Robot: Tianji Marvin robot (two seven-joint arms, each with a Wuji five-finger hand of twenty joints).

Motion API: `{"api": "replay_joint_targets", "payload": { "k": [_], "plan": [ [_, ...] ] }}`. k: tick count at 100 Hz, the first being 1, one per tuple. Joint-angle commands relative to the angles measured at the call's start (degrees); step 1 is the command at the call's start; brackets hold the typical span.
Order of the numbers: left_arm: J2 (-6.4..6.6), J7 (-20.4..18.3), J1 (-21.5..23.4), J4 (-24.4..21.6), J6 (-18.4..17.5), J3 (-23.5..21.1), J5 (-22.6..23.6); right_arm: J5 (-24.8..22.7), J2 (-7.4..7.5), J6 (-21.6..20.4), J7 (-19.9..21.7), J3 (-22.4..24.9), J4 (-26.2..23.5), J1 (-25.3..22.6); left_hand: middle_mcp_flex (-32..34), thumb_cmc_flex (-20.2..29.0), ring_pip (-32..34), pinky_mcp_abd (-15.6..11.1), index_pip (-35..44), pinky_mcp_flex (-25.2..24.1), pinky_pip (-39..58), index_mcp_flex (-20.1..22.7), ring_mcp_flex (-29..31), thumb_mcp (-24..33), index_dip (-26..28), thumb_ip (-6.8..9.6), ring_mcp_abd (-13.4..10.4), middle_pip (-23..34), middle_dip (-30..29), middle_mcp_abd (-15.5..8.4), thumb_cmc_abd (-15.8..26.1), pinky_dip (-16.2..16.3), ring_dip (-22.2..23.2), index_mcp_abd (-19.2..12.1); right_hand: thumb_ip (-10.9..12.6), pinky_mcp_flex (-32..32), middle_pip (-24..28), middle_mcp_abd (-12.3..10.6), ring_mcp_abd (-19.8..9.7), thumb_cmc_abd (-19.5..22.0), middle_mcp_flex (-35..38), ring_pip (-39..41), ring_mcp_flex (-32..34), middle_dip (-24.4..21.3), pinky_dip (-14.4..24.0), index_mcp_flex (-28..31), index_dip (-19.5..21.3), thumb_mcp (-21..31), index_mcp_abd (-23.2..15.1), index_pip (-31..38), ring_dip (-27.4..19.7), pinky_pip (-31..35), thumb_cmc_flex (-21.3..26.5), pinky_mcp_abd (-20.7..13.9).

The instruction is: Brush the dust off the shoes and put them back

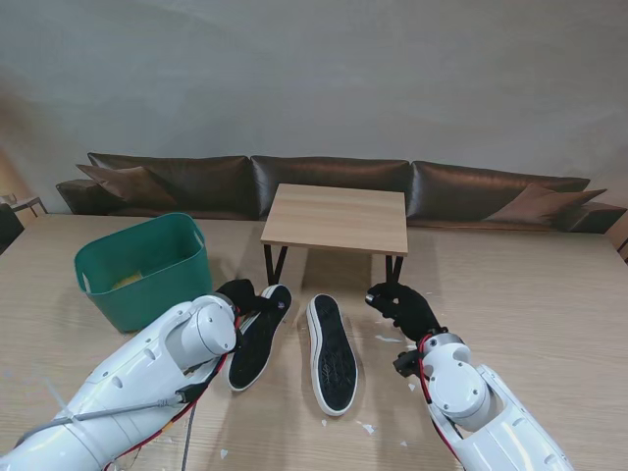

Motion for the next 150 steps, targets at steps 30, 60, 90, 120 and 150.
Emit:
{"api": "replay_joint_targets", "payload": {
  "k": [30,60,90,120,150],
  "plan": [
    [-3.57,2.3,-2.6,5.7,0.4,2.9,-2.9,-0.1,-0.05,0.0,1.0,0.1,-0.8,-0.5,6.7,-1.3,8.9,1.4,12.8,6.6,11.9,2.4,10.1,22.8,8.4,0.45,-0.5,7.3,7.4,-1.1,-7.2,0.8,3.1,1.0,1.3,-7.4,0.7,0.8,0.2,0.7,0.3,0.5,1.1,-0.7,0.5,0.4,-0.7,0.9,0.1,0.7,0.4,1.0,0.6,0.1],
    [-5.34,5.1,-3.1,8.6,1.0,3.8,-4.8,-0.1,-0.04,0.0,1.0,0.2,-0.9,-0.6,10.2,2.1,13.8,2.4,18.2,12.5,15.3,1.9,15.6,33.5,8.8,0.52,-1.6,10.6,8.9,-2.6,-9.9,2.2,4.2,0.8,1.3,-7.4,0.7,0.8,0.4,0.7,0.3,0.5,1.2,-0.7,0.5,0.5,-0.7,0.9,0.1,0.7,0.4,1.0,0.6,0.1],
    [-4.21,4.6,-0.8,5.0,2.8,2.2,-3.2,0.0,0.05,0.0,1.3,0.3,-1.3,-0.9,20.9,16.8,18.4,2.7,38.4,24.5,20.8,2.0,27.8,37.4,10.0,-4.32,-7.2,13.3,23.4,-7.7,-17.5,-2.3,2.5,-2.7,1.3,-7.5,0.6,0.9,0.3,0.8,0.3,0.5,1.1,-0.7,0.4,0.5,-0.7,0.9,0.3,0.6,0.4,1.0,0.6,0.1],
    [-2.19,2.7,3.7,-2.4,5.3,-1.7,-1.3,0.0,0.1,0.1,1.5,0.4,-1.4,-1.0,23.2,19.7,17.4,2.8,42.2,28.7,20.1,3.8,31.9,38.3,9.6,-5.29,-9.2,12.7,24.8,-9.0,-17.7,-5.8,2.3,-4.1,1.3,-7.4,0.6,0.9,0.3,0.8,0.2,0.5,1.1,-0.7,0.4,0.5,-0.7,0.8,0.2,0.6,0.4,1.0,0.6,0.0],
    [0.83,-1.5,10.4,-10.8,3.3,-7.4,1.8,0.1,0.04,0.2,1.3,0.4,-1.6,-1.1,22.5,22.6,11.3,1.7,43.1,31.7,15.8,3.6,33.9,37.8,9.5,-4.77,-11.3,9.1,27.5,-10.6,-16.9,-11.6,1.0,-5.5,1.3,-7.4,0.7,0.8,0.2,0.9,0.3,0.5,1.2,-0.7,0.5,0.4,-0.7,0.8,0.2,0.6,0.4,1.0,0.6,0.0]
  ]
}}
